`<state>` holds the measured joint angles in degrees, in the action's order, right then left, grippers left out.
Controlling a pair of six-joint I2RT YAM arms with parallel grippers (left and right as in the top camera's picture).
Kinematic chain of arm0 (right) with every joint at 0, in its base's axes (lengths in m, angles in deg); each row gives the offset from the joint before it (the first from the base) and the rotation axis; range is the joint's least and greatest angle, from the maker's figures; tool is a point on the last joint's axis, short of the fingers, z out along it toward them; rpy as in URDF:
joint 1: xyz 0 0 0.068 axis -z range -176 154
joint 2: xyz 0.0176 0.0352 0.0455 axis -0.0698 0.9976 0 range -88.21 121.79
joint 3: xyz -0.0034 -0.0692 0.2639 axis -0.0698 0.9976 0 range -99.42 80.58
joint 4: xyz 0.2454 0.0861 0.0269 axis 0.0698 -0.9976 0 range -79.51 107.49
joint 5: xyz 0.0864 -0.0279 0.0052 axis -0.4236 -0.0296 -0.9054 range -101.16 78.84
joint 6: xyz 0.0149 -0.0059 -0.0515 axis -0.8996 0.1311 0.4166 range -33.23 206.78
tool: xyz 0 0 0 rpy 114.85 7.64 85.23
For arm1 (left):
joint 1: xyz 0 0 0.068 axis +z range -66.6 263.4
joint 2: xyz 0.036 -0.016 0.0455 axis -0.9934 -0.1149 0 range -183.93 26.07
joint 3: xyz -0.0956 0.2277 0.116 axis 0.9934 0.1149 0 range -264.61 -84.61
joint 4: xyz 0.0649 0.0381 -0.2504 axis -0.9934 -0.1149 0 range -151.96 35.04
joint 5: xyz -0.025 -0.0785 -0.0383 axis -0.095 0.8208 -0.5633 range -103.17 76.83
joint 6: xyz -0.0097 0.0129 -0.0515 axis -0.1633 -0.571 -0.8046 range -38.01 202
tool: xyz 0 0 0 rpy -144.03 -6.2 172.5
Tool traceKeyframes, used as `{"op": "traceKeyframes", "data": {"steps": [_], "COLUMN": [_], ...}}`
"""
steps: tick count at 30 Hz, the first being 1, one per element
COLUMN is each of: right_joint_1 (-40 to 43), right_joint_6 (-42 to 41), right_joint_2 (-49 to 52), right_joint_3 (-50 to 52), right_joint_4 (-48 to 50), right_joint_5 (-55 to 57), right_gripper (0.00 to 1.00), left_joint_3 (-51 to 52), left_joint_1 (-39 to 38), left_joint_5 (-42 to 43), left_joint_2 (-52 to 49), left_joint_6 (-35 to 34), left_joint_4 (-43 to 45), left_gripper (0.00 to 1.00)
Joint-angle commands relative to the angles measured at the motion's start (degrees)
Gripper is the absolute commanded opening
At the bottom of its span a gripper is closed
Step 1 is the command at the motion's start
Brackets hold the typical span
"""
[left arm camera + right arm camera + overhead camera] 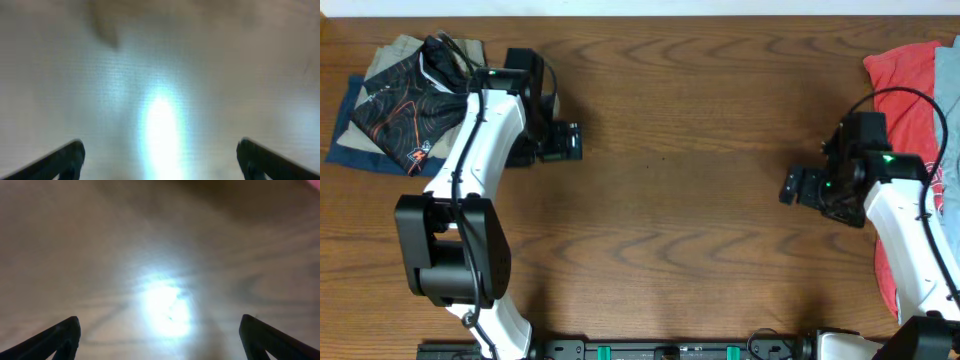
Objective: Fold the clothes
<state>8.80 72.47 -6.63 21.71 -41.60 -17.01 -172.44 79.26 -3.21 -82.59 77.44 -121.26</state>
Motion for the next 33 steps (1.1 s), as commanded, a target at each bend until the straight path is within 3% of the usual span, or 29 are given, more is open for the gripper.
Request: {"op": "traceKeyframes", "data": {"steps": [1,8,20,27,33], "right_joint_1": [1.2,1.2,1.2,1.2,1.2], "right_joint_6": [4.8,5.0,7.3,7.3,7.3], "right_joint_2": [-1.7,-12.6,-45.6,-51.9,-51.8], "right_joint_3": [-0.7,0.6,14.3,15.0,15.0], "right_joint_4": [-1.6,-1.3,7.6,4.5,1.9], "right_joint_5": [-0.9,0.0,0.0,-0.2,-0.2], "right_gripper": [0.99,0.99,0.99,0.99,0.99], "left_joint_3": [-0.5,7.8,39.2,41.5,41.5], "left_joint_1": [0.3,0.2,0.2,0.2,0.2], "left_joint_5": [-0.5,-0.5,-0.5,-0.5,-0.5], "left_joint_2": [1.5,13.9,63.8,80.4,84.6], "left_joint_6": [-1.2,-1.1,-1.7,-1.7,-1.7], "left_joint_4": [-4.1,-1.2,24.8,25.7,25.7], "left_gripper": [0.98,0.98,0.98,0.98,0.98]}}
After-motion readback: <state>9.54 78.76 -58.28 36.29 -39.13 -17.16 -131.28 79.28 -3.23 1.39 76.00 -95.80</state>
